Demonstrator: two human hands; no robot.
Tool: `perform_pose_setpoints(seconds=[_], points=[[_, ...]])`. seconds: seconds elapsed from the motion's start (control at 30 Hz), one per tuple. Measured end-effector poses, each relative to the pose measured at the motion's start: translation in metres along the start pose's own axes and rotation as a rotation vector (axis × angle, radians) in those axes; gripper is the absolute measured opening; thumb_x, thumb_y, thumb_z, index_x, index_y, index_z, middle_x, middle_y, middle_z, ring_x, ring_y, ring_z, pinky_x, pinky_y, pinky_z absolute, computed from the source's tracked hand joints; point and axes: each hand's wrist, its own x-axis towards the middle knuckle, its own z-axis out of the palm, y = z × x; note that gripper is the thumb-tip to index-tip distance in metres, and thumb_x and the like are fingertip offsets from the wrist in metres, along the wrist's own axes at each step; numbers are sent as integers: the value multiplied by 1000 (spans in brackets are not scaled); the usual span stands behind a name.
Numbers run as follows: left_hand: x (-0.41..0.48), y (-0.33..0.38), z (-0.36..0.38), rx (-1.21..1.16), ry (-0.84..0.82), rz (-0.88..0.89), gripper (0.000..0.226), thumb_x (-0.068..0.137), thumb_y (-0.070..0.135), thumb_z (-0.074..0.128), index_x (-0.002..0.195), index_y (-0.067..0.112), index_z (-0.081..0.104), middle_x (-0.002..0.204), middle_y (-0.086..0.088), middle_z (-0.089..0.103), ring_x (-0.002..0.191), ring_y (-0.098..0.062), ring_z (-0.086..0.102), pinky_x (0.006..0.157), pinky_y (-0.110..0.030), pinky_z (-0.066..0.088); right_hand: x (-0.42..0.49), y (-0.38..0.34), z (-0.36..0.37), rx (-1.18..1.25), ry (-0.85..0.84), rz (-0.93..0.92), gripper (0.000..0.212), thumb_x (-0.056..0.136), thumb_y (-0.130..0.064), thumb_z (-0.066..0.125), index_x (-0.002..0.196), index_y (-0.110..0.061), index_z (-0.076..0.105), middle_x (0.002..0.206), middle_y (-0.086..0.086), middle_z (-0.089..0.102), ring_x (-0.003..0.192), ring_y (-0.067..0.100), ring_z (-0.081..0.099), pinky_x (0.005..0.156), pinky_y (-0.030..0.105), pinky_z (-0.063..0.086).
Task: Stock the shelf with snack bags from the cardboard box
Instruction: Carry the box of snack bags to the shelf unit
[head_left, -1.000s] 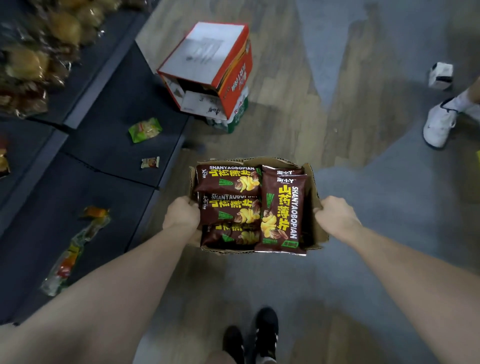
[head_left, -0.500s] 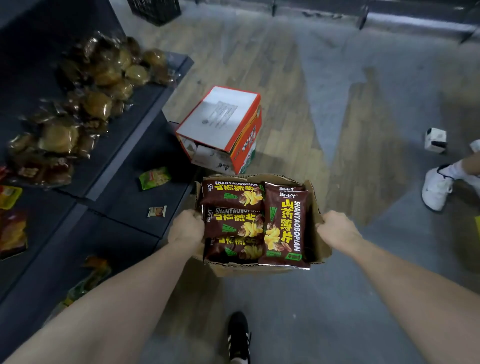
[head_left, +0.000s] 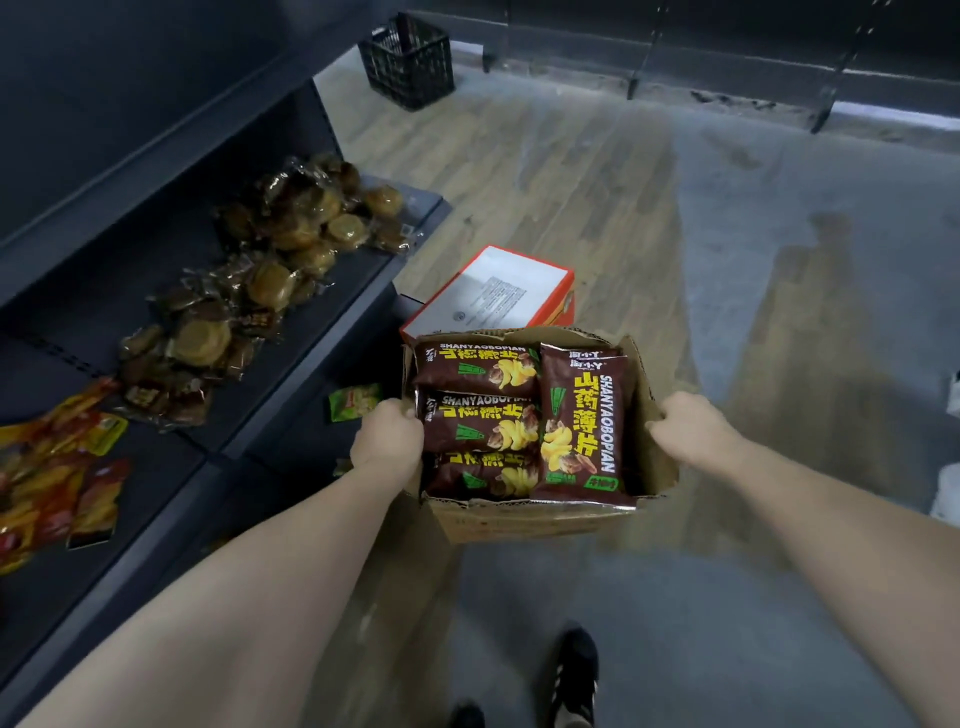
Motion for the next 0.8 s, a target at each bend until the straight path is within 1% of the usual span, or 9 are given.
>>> perform_pose_setpoints(seconds=[0.1, 0.13, 0.2, 0.3, 0.47, 0.6, 0.63, 0.73, 0.8], points=[[7, 17, -10, -49, 14, -36, 20, 96, 21, 41, 86, 12, 56, 88, -8, 58, 85, -28, 55, 74, -33, 42, 20, -13, -29, -30, 15, -73, 28, 89, -13, 50, 62, -13, 45, 66, 1, 47, 70, 26, 50, 53, 26, 34], [9, 22, -13, -69, 21, -45, 21, 95, 21, 42, 84, 12, 57, 87, -9, 60, 86, -28, 57, 74, -33, 43, 26, -18, -39, -39, 24, -97, 29, 89, -13, 50, 61, -13, 44, 65, 2, 46, 70, 27, 49, 53, 26, 34], [16, 30, -19, -115, 39, -54, 22, 94, 20, 43, 78, 13, 57, 83, -8, 60, 84, -28, 58, 73, -32, 43, 38, -27, -54, -65, 39, -133, 26, 88, -13, 50, 63, -11, 46, 69, 7, 49, 75, 29, 51, 60, 27, 36], [25, 43, -28, -155, 65, -59, 27, 94, 18, 42, 69, 14, 51, 73, -3, 54, 75, -24, 54, 64, -28, 38, 57, -42, -73, -88, 66, -163, 22, 85, -13, 49, 64, -12, 46, 73, 9, 52, 76, 31, 52, 63, 28, 38], [54, 64, -45, -157, 121, -104, 24, 94, 18, 42, 74, 10, 54, 76, -6, 56, 74, -24, 53, 63, -28, 37, 95, -75, -101, -114, 75, -210, 23, 83, -13, 48, 61, -14, 45, 75, 10, 54, 77, 32, 53, 62, 29, 37], [86, 82, -58, -169, 124, -132, 23, 93, 18, 43, 75, 10, 55, 82, -9, 58, 76, -27, 54, 67, -31, 39, 127, -102, -120, -132, 66, -224, 21, 84, -13, 48, 63, -13, 49, 73, 9, 55, 76, 32, 54, 53, 27, 33], [94, 86, -59, -186, 118, -144, 24, 93, 18, 42, 76, 9, 56, 83, -10, 59, 77, -27, 55, 67, -31, 40, 135, -108, -125, -134, 62, -222, 20, 85, -14, 49, 65, -13, 50, 73, 9, 56, 76, 32, 54, 53, 26, 34], [113, 94, -65, -227, 100, -176, 23, 91, 16, 42, 82, 7, 61, 92, -13, 64, 84, -31, 60, 69, -31, 43, 160, -129, -135, -148, 56, -231, 14, 85, -16, 51, 74, -10, 56, 87, 15, 62, 79, 33, 55, 64, 29, 41], [123, 99, -68, -259, 94, -194, 23, 91, 15, 43, 83, 6, 63, 95, -16, 65, 86, -33, 60, 72, -33, 46, 174, -141, -139, -168, 59, -244, 11, 85, -15, 52, 79, -8, 59, 95, 20, 64, 81, 35, 56, 67, 30, 40]])
